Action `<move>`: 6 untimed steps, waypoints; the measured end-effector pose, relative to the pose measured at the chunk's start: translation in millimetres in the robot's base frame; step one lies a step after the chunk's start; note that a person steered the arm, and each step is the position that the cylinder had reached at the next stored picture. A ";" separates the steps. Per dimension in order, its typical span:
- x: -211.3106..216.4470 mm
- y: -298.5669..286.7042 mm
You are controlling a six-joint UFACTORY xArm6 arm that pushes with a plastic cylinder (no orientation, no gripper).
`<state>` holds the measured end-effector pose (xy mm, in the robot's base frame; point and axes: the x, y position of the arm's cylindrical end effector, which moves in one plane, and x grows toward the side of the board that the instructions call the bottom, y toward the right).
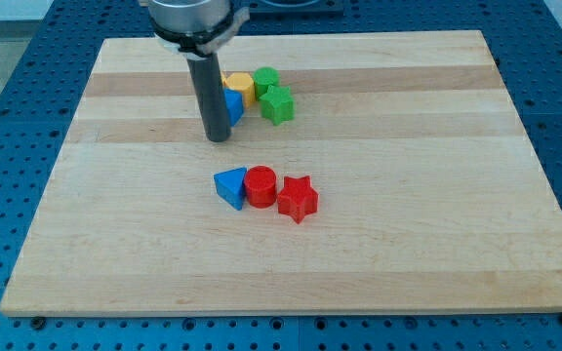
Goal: Slide blue cube from center to top left
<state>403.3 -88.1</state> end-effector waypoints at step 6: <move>-48.7 -57.6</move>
